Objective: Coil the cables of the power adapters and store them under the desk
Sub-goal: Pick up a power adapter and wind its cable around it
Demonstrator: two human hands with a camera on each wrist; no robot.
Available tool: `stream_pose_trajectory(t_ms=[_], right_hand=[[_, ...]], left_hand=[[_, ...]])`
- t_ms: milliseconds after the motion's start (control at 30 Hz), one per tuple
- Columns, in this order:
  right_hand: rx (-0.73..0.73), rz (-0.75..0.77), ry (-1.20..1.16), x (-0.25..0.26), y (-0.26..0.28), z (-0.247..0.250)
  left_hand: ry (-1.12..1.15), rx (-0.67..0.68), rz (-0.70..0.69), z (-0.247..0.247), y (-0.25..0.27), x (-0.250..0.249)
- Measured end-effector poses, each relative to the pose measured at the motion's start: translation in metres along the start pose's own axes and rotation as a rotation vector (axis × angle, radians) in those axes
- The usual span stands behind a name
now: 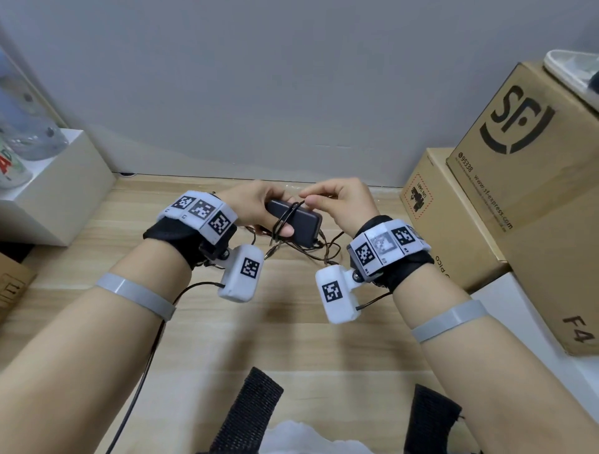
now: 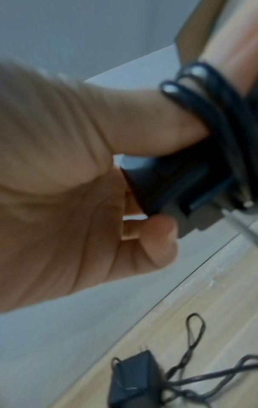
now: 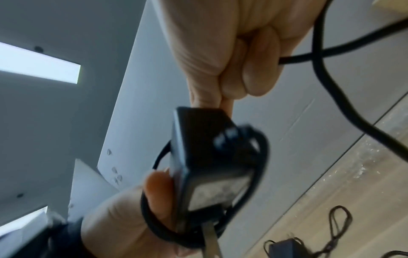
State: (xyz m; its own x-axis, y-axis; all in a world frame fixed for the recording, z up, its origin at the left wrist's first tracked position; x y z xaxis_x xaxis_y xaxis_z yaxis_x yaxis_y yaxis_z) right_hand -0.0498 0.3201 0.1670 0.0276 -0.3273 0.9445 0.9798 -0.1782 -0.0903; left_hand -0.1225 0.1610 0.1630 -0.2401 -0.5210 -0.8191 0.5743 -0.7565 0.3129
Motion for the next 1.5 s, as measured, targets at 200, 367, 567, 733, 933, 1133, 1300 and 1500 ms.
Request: stream_pose_trajectory(t_ms=[200,367,567,733,933,1133,1300,1500], right_hand=[[0.038,-0.062,-0.330,0.003,-0.006,0.007],[-0.034,-0.102,-0.366,-0.004,-0.007,0.014],[-0.099,-0.054,-0.031,-0.011,-0.007,0.007],[0.107,-0.068,0.128,-0.009,0.004,-0.010],[0.157,-0.077,0.279,-0.002,0.012,-0.013],[0.222,-0.091,0.245,0.005,0.018,-0.016],[0.180,-0.131,0.048,0.013,0.019,-0.013],[0.048,-0.187,-0.380,0.027,0.004,0.001]], left_hand=[[0.318,-0.008,-0.139,0.001,0.006,-0.013],[0.451,0.017,-0.282,-0.001,0.005,-0.016],[0.622,-0.230,-0.285,-0.001,-0.002,-0.028],[0.579,-0.489,-0.102,-0.003,-0.006,-0.030],[0.434,-0.617,-0.020,-0.005,-0.010,-0.023],[0.274,-0.686,0.033,-0.015,-0.016,-0.002],[0.116,-0.722,0.108,-0.013,-0.017,0.019],[-0.024,-0.456,0.117,-0.020,-0.011,0.028]])
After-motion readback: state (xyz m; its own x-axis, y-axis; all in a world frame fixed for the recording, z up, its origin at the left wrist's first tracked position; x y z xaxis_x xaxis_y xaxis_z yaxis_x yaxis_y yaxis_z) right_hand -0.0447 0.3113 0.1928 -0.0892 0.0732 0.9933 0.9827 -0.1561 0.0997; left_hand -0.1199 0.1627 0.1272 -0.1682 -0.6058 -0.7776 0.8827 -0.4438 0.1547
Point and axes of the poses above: each hand's wrist, its own y-axis away from the middle knuckle, its own z-axis out of the back of the hand, x = y × z, the point moved 1 cm from there along -y, towards the middle knuckle, and after that the axes turned 7 degrees about -y, right-handed, at the moved point
